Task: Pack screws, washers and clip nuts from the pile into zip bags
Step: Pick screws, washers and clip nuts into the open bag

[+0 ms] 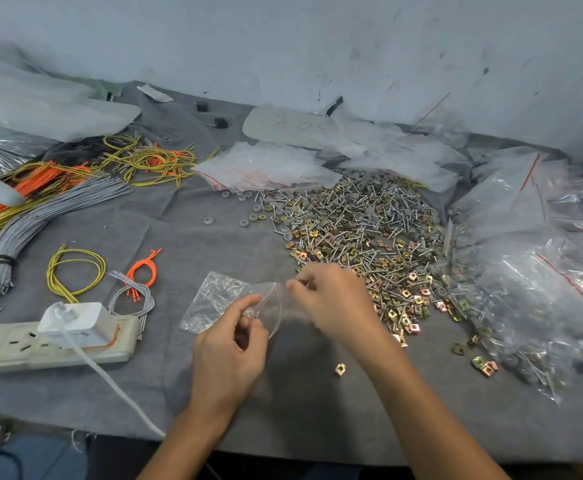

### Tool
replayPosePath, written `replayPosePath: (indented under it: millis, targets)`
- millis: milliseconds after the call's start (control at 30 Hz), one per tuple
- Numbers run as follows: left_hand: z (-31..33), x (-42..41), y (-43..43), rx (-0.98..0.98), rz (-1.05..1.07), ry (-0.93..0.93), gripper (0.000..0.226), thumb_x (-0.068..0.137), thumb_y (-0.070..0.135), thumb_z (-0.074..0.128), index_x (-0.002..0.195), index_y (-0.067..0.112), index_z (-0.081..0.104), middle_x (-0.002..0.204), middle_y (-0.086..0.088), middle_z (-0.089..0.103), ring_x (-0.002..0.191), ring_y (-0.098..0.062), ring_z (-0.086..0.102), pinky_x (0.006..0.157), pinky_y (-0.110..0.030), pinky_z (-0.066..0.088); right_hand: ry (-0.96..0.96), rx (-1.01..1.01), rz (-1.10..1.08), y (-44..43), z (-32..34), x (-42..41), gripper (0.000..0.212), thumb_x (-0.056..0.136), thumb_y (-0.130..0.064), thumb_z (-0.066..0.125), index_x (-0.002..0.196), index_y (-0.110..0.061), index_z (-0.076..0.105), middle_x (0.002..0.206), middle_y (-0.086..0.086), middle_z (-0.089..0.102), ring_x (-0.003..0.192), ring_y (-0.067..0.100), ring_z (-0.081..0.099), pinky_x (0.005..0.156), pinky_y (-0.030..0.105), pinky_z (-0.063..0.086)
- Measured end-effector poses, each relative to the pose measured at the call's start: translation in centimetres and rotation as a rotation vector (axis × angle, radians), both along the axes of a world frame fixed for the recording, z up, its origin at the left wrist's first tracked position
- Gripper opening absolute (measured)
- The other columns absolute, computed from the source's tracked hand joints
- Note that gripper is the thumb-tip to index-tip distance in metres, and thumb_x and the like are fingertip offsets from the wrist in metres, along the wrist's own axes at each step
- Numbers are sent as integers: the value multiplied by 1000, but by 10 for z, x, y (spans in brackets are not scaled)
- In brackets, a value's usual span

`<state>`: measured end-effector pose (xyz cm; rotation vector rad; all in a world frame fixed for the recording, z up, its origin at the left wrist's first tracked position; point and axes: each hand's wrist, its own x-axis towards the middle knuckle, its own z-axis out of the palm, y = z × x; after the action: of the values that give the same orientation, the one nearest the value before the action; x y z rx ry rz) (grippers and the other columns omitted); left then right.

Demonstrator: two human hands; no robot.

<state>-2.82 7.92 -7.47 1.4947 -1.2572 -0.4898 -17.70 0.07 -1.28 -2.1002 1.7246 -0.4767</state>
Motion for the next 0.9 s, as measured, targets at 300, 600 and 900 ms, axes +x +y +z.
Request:
replayPosePath:
  millis: [300,600,900]
  targets:
    - [2,-1,1,7,13,-5,32,82,24,58,111,23,73,68,7,59,56,-9,55,64,-31,50,262,-5,-125,-63,-25,-31,27,91,-41,70,109,-22,63,113,3,59,104,30,60,76,37,42]
    - [5,-1,3,24,9,10,34,82,23,57,112,22,72,66,6,58,57,-12,55,65,-37,52,347,13,-105,-68,-19,-28,18,86,-15,61,75,-16,47,76,7,51,78,34,52,63,35,37]
    - [5,-1,3,26,17,-4,34,82,24,57,112,22,72,66,5,59,57,-11,56,66,-37,53,503,103,7,-59,-8,-32,33,91,-18,56,64,-14,38,68,5,45,80,33,57,66,33,39]
